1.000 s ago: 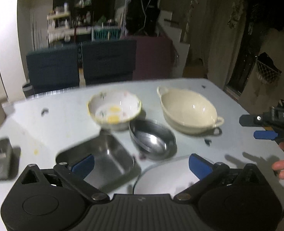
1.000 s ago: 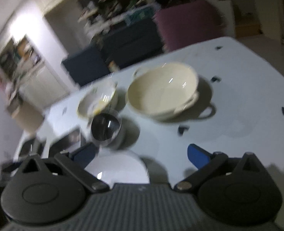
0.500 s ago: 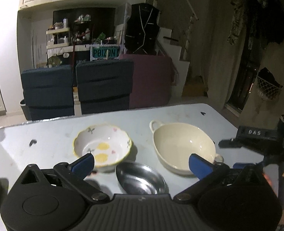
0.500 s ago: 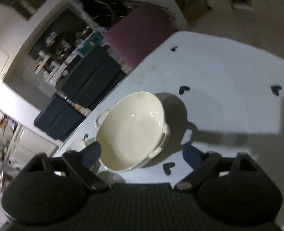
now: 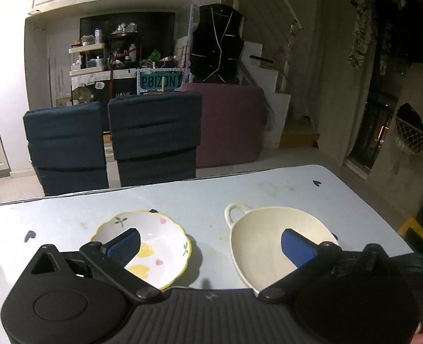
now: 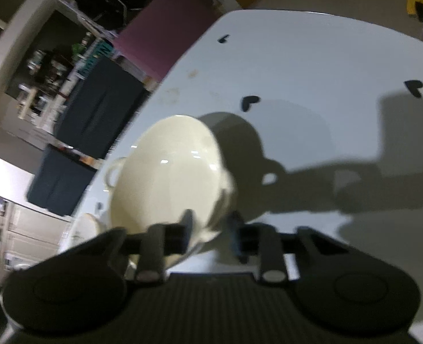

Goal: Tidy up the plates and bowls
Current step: 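Move the right gripper to the cream two-handled bowl and grasp its rim, then close the left gripper on the cream bowl rim while the right gripper holds it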

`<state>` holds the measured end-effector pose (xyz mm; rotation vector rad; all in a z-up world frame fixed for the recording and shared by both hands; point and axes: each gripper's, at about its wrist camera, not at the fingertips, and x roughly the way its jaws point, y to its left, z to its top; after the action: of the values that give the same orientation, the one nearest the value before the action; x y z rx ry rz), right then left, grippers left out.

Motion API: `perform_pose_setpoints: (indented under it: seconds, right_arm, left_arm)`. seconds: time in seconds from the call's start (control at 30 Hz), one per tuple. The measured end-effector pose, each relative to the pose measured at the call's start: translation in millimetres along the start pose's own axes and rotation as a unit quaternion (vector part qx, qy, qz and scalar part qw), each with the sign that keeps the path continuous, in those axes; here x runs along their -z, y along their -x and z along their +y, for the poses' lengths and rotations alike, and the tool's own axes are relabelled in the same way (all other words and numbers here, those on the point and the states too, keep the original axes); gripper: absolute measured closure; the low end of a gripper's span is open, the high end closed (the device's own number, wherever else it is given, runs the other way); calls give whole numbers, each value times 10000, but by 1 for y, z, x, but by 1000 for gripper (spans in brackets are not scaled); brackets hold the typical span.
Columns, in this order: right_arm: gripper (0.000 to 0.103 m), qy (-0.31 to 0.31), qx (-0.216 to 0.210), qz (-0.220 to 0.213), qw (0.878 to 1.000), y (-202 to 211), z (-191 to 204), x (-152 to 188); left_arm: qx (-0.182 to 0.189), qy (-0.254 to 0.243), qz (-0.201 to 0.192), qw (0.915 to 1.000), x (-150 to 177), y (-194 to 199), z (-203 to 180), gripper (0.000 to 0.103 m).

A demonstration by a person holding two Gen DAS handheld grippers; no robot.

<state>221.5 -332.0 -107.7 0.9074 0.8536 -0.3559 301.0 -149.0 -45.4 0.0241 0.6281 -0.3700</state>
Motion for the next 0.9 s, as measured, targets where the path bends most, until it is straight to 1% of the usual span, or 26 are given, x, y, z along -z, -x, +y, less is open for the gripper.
perform_pose_setpoints:
  seconds: [0.1,0.2,0.3,0.4,0.47,0.57,0.63,0.7,0.87,0.9]
  right_arm:
    - [82,-54,-92,40,9999,2,-3,-1]
    - [84,129,-35,59,9999,5,-1,-3]
    - [88,227,48,38,9997,6,-1,-8]
    - [90,264,100,-138,9995,4,-9,-16]
    - [92,201,102,-253,9994,5,-15,-23]
    - [94,143,166,-445,9988,8,-22,-33]
    - [93,188,256,-576,9978,8,-24,-37]
    - [93,315,350,-667,9967,8,-22,-35]
    - [93,479,328,-620,9964,9,-21,-31]
    - [93,464,303,-604,9966,10,-23,-32]
  left_arm:
    - [22,-18,99,9999,2,-12,2,1]
    - [67,25,296,9995,2,-26,3,5]
    - [268,196,366,9988,-1,-36,2,9]
    - [416,239,427,9979,-2,-45,0,14]
    - [495,278,487,9972,-2,-51,-1,21]
    - [572,442,596,9956,-3,-63,-1,23]
    - [493,486,696,9952,-5,-71,-2,23]
    - [380,395,742,9957,-6,-81,-6,25]
    - [8,209,827,9964,-4,-106,-12,25]
    - [-13,178,831,9964,-4,-110,-12,25]
